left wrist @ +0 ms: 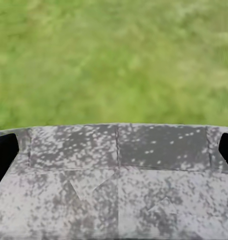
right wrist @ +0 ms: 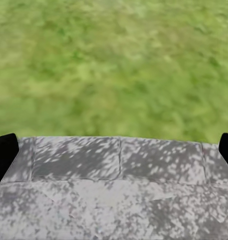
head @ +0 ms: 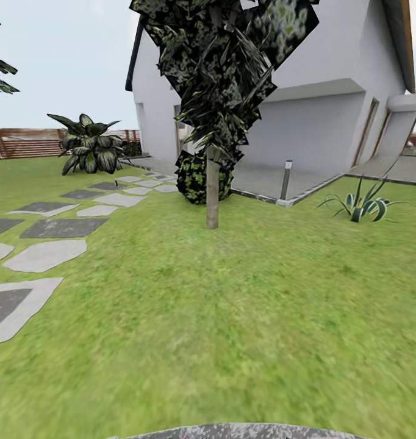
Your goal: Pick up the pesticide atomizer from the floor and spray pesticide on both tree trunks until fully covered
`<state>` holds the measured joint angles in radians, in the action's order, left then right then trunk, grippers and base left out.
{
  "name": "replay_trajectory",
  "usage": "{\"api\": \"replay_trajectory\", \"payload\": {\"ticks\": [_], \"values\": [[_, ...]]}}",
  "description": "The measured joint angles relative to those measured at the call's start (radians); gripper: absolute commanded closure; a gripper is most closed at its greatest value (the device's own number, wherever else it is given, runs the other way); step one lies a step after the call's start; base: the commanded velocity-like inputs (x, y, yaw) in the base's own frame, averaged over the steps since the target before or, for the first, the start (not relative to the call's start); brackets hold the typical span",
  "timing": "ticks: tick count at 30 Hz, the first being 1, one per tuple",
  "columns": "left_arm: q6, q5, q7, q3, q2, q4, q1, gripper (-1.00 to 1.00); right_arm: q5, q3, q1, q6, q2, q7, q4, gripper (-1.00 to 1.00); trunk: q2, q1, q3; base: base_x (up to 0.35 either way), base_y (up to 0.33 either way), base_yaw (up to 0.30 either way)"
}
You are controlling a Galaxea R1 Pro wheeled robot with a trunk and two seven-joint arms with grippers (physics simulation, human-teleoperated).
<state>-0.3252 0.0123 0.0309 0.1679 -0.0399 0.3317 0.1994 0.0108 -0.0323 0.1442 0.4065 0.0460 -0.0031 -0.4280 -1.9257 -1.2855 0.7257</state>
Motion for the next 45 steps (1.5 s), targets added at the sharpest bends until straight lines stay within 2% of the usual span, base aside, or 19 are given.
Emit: {"api": "replay_trajectory", "payload": {"ticks": [17, 37, 45], "values": [[0.002, 0.000, 0.000, 0.001, 0.000, 0.000, 0.000, -1.00, 0.000, 0.000, 0.000, 0.000, 0.000, 0.000, 0.000, -1.00, -0.119, -0.065, 0.055, 0.000, 0.000, 0.272], [-0.001, 0.000, 0.000, -0.001, 0.001, 0.001, 0.000, -1.00, 0.000, 0.000, 0.000, 0.000, 0.000, 0.000, 0.000, -1.00, -0.259, -0.142, 0.140, 0.000, 0.000, 0.181], [-0.002, 0.000, 0.000, -0.001, 0.000, 0.001, 0.000, -1.00, 0.000, 0.000, 0.000, 0.000, 0.000, 0.000, 0.000, -1.00, -0.259, -0.142, 0.150, 0.006, 0.000, 0.170]]}}
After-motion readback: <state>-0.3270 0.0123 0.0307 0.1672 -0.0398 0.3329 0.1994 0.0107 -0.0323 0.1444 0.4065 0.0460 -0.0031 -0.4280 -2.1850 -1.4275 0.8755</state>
